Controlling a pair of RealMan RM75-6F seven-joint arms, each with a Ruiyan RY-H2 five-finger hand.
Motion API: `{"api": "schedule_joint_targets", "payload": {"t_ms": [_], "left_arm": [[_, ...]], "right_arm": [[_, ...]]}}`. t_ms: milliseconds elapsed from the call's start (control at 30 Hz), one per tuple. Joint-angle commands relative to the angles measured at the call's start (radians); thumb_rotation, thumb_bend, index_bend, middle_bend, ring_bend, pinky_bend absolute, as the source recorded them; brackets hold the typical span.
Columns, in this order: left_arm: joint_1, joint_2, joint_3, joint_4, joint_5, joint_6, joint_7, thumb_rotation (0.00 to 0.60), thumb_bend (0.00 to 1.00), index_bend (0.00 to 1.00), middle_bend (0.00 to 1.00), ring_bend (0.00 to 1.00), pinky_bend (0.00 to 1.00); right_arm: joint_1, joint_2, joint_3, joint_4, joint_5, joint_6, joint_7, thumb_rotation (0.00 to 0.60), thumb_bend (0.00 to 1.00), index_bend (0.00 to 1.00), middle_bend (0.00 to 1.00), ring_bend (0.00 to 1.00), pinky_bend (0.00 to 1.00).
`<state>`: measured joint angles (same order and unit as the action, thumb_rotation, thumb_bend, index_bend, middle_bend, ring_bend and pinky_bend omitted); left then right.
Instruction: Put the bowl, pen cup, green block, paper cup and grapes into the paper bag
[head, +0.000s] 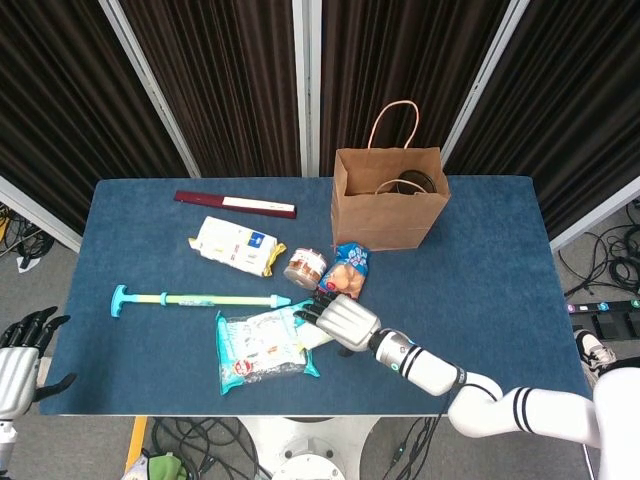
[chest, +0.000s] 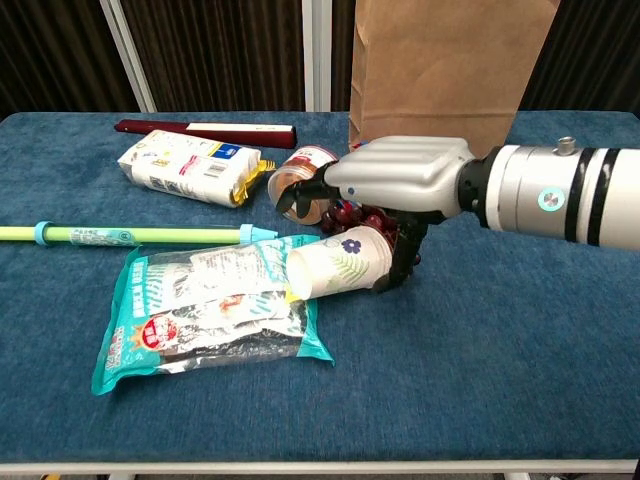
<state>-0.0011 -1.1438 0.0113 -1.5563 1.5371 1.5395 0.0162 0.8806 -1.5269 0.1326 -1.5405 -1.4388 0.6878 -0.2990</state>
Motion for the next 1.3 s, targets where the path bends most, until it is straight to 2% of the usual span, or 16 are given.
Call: {"api": "schedule_joint_targets", "payload": {"t_ms": [33, 133, 300, 433, 533, 733, 867, 967, 1100, 1300], "left_arm": [[0.001, -0.003, 0.001, 0.008, 0.000, -0.001, -0.008, 0.600, 0.00, 0.26, 0.23, 0.15, 0.20], [0.001, -0.005, 0.000, 0.014, 0.003, 0.001, -0.012, 0.600, 0.00, 0.26, 0.23, 0.15, 0.20], [0.005, -0.007, 0.002, 0.021, 0.005, 0.007, -0.019, 0.600, 0.00, 0.26, 0.23, 0.15, 0.20], [0.003, -0.010, 0.000, 0.022, 0.007, 0.006, -0.019, 0.600, 0.00, 0.26, 0.23, 0.15, 0.20], [0.002, -0.007, -0.001, 0.019, 0.006, 0.004, -0.015, 0.600, 0.00, 0.26, 0.23, 0.15, 0.20], [-0.002, -0.004, -0.003, 0.014, 0.012, 0.005, -0.008, 0.600, 0.00, 0.26, 0.23, 0.15, 0.20], [-0.004, 0.000, -0.004, 0.002, 0.010, 0.002, 0.002, 0.600, 0.00, 0.26, 0.23, 0.15, 0.20], [-0.008, 0.004, -0.006, -0.005, 0.012, -0.001, 0.009, 0.600, 0.00, 0.26, 0.23, 0.15, 0.20], [-0.012, 0.006, -0.005, -0.010, 0.018, -0.003, 0.016, 0.600, 0.00, 0.26, 0.23, 0.15, 0.20], [-0.010, 0.003, -0.003, -0.006, 0.022, 0.002, 0.013, 0.600, 0.00, 0.26, 0.23, 0.15, 0.20]], "right_arm": [[0.011, -0.058, -0.024, 0.048, 0.028, 0.006, -0.068, 0.600, 0.00, 0.12, 0.19, 0.10, 0.24], [0.011, -0.094, -0.033, 0.084, 0.040, 0.019, -0.094, 0.600, 0.05, 0.16, 0.23, 0.10, 0.24], [0.003, -0.139, -0.041, 0.133, 0.033, 0.065, -0.109, 0.600, 0.18, 0.35, 0.36, 0.14, 0.25], [-0.013, -0.143, -0.041, 0.146, -0.022, 0.143, -0.052, 0.600, 0.24, 0.52, 0.47, 0.23, 0.31], [-0.022, -0.117, -0.038, 0.127, -0.071, 0.204, 0.006, 0.600, 0.25, 0.59, 0.51, 0.26, 0.34], [-0.052, 0.006, -0.001, -0.003, -0.173, 0.372, 0.127, 0.600, 0.25, 0.59, 0.52, 0.26, 0.36], [-0.087, 0.109, 0.045, -0.092, -0.237, 0.518, 0.208, 0.600, 0.25, 0.59, 0.51, 0.26, 0.36], [-0.124, 0.188, 0.100, -0.133, -0.260, 0.642, 0.254, 0.600, 0.25, 0.59, 0.51, 0.26, 0.36], [-0.156, 0.277, 0.176, -0.158, -0.186, 0.688, 0.252, 0.600, 0.24, 0.57, 0.51, 0.26, 0.36], [-0.149, 0.350, 0.281, -0.096, 0.011, 0.625, 0.263, 0.600, 0.23, 0.55, 0.48, 0.26, 0.37]]}}
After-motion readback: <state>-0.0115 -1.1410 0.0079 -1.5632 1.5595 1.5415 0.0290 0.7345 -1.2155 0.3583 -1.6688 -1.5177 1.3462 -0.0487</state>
